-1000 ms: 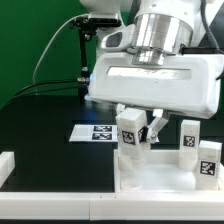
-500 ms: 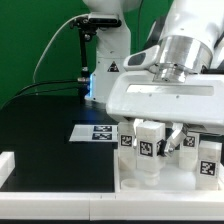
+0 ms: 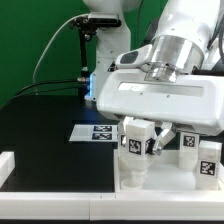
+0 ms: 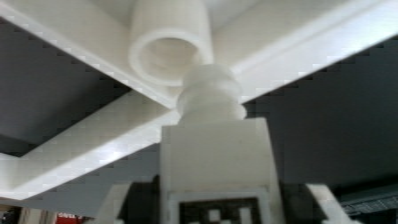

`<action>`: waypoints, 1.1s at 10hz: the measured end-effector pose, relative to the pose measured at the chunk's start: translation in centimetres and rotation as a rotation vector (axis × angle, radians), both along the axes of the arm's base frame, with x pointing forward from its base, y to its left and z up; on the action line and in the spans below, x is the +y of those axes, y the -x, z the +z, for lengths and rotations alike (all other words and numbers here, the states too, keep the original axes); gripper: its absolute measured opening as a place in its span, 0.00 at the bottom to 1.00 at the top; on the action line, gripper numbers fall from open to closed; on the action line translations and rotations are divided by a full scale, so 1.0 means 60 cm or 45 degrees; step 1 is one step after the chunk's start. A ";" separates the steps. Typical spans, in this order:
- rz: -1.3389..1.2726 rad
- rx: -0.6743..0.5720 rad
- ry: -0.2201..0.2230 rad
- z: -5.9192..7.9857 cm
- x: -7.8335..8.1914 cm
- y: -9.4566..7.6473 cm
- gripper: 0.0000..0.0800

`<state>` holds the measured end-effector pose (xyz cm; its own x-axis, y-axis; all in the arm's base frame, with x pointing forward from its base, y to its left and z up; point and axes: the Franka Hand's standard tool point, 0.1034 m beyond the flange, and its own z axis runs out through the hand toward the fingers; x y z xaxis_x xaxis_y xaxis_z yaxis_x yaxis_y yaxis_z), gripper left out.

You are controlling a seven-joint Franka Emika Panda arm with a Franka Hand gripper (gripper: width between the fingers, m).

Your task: Assemble square table

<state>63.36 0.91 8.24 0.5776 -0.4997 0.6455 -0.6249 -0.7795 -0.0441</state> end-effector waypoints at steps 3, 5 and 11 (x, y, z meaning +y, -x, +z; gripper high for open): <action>0.015 0.013 0.029 -0.014 -0.011 0.009 0.35; 0.028 0.020 0.041 -0.028 -0.002 0.011 0.35; 0.029 0.015 0.048 -0.033 -0.001 0.013 0.35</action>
Offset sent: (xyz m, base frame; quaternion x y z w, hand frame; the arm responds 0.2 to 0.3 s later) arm -0.0102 0.0160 -0.0180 -0.0053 0.0140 0.0084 0.9999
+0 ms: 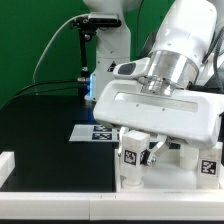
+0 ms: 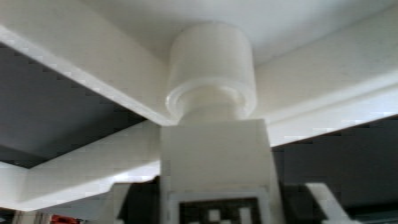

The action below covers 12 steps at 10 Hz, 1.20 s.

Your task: Assemble square table

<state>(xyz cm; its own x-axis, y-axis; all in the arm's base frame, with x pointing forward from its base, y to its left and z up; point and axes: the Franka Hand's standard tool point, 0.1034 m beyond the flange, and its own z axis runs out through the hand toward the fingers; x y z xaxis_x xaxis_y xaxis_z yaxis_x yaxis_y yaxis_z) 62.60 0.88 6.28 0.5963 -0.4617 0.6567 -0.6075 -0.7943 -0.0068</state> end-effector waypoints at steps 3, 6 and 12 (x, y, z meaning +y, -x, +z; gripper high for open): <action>0.001 0.001 0.001 0.000 0.000 0.000 0.58; 0.013 0.004 0.008 0.011 -0.005 -0.004 0.80; -0.007 0.271 -0.174 0.096 -0.029 -0.047 0.81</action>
Offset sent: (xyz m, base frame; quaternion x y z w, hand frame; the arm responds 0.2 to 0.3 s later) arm 0.0000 0.0000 0.0000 0.0000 0.0000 0.0000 1.0000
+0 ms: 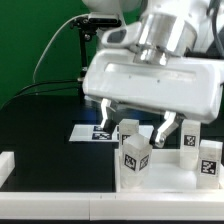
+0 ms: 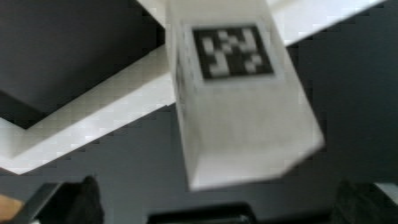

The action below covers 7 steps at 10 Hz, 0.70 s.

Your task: Assemble square table

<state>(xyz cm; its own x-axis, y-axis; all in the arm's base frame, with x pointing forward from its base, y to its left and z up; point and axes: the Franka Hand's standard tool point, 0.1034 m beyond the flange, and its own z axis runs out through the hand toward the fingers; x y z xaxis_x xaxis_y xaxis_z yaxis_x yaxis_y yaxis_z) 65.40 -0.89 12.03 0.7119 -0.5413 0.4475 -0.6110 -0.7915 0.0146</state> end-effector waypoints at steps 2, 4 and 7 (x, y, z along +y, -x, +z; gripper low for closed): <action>-0.010 0.131 -0.111 0.021 -0.020 -0.009 0.81; -0.057 0.286 -0.218 0.023 -0.027 -0.001 0.81; -0.096 0.288 -0.249 0.023 -0.039 -0.001 0.81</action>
Offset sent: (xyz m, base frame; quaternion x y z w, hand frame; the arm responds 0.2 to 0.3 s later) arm -0.0040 0.0236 -0.0050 0.0101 -0.2252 0.0155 0.9741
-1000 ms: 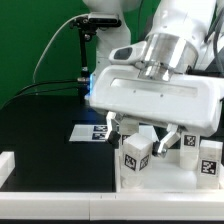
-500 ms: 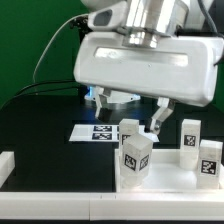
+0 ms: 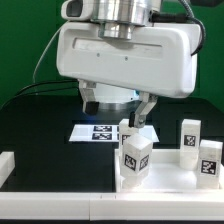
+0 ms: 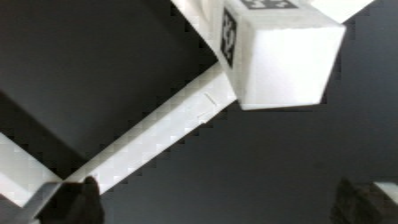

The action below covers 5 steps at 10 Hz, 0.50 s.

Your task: Assemble square table

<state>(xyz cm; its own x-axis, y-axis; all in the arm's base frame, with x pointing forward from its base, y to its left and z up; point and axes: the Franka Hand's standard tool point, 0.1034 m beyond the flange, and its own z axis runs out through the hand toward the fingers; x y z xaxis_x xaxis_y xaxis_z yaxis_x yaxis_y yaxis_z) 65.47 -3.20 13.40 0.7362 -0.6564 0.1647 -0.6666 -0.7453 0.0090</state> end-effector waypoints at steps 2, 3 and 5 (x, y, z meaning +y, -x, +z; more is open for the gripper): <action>-0.053 -0.003 -0.068 -0.011 0.009 0.006 0.81; -0.061 -0.003 -0.089 -0.011 0.019 0.006 0.81; -0.095 0.050 -0.003 -0.021 0.019 0.014 0.81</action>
Offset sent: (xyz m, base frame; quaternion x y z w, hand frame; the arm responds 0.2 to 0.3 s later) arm -0.0030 0.0390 -0.0058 0.0884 -0.1172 0.0432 0.9882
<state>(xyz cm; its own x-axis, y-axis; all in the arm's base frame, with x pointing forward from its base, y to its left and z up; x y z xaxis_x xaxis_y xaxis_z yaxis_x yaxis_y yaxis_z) 64.64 -2.03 12.11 0.6912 -0.7098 0.1355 -0.7193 -0.6938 0.0345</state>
